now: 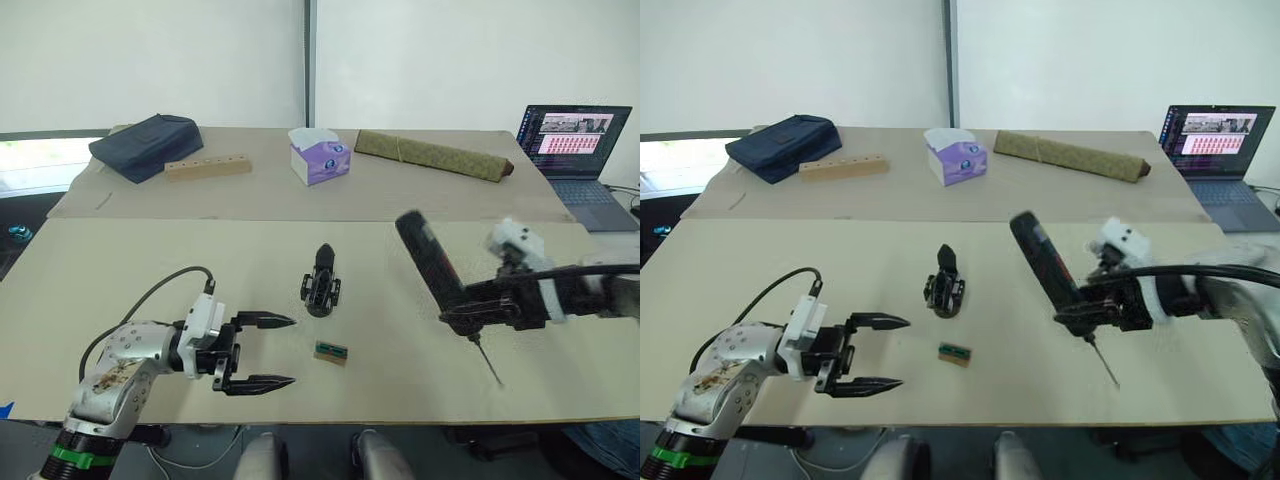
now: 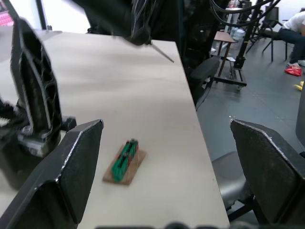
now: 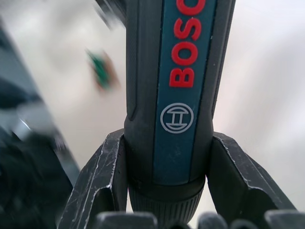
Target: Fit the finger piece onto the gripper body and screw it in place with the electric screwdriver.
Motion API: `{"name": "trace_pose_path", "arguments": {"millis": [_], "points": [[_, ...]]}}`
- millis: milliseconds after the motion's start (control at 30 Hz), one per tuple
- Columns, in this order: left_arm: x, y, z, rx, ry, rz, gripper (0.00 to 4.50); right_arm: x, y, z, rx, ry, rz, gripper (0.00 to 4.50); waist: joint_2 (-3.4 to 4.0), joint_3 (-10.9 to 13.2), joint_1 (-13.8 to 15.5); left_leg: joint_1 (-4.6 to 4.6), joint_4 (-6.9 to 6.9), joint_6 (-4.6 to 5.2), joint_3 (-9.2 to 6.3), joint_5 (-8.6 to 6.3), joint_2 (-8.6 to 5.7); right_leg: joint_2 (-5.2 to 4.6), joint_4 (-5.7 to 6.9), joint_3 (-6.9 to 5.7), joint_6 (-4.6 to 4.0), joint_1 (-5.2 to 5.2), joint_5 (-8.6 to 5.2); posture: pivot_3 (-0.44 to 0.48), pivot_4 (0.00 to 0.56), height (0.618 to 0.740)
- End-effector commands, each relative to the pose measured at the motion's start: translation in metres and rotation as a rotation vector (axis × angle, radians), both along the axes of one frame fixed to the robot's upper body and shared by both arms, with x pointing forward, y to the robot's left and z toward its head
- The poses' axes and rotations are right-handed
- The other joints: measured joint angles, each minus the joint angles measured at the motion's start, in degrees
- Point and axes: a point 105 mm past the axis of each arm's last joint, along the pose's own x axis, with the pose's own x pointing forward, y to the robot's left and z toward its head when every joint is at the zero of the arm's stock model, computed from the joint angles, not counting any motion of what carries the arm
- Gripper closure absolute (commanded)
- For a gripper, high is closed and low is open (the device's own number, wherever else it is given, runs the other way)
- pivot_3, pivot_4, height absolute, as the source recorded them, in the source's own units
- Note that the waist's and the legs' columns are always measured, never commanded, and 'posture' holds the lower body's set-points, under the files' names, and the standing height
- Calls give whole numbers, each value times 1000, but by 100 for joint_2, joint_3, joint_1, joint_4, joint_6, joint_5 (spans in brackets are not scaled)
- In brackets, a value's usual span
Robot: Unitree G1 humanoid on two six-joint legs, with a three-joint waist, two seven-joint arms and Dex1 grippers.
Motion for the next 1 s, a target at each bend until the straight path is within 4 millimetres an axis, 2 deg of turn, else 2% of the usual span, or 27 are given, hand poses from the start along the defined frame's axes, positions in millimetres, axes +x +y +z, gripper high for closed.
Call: {"name": "trace_pose_path", "arguments": {"millis": [33,100,200,233,333,467,533,733,867,1000], "points": [[4,10,-1,16,-12,23,0,-19,21,43,321,-261,103,2600,-11,2,-1,2,2,0,-1,0,1,0,-2,-2,1,4,0,0,150,740],[9,14,-4,21,-15,49,0,-24,33,49,441,-375,122,2600,-9,2,-33,7,6,0,-2,0,1,2,-4,2,4,13,-1,0,150,740],[15,17,-9,30,-15,68,0,-29,49,36,429,-369,127,2600,-9,2,-37,13,4,0,-3,0,1,2,-3,1,8,22,-4,0,150,740],[17,18,-15,49,-18,71,0,-29,59,34,444,-429,143,2600,-9,2,-35,14,4,0,-3,0,1,1,-4,0,8,25,-4,0,150,740],[21,13,-24,61,-10,64,0,-37,83,31,519,-600,229,2600,-10,1,-37,19,2,0,-6,0,1,0,-11,-6,8,32,-5,0,150,740],[19,4,-35,122,-8,6,0,-44,101,20,546,-675,385,2600,-10,2,-37,16,6,-1,-3,0,-3,-2,-14,-3,9,35,-5,0,150,740],[24,-3,-38,124,-19,15,0,-46,105,15,538,-716,451,2600,-10,2,-30,20,7,-1,-3,0,-4,-4,-16,-4,10,41,-4,0,150,740],[34,-30,-50,120,-20,56,0,-41,110,11,559,-744,481,2600,-11,1,-25,36,6,-1,-3,-1,-6,-4,-17,-4,9,55,-4,0,150,740],[32,-46,-63,140,-10,46,0,-39,113,10,582,-734,473,2600,-11,1,-29,38,4,0,-4,-1,-6,-3,-11,-4,9,54,-4,0,150,740],[32,-54,-72,161,3,58,0,-36,115,6,581,-706,457,2600,-11,1,-30,47,3,0,-5,-1,-5,-3,-7,-3,8,58,-4,0,150,740]]}}
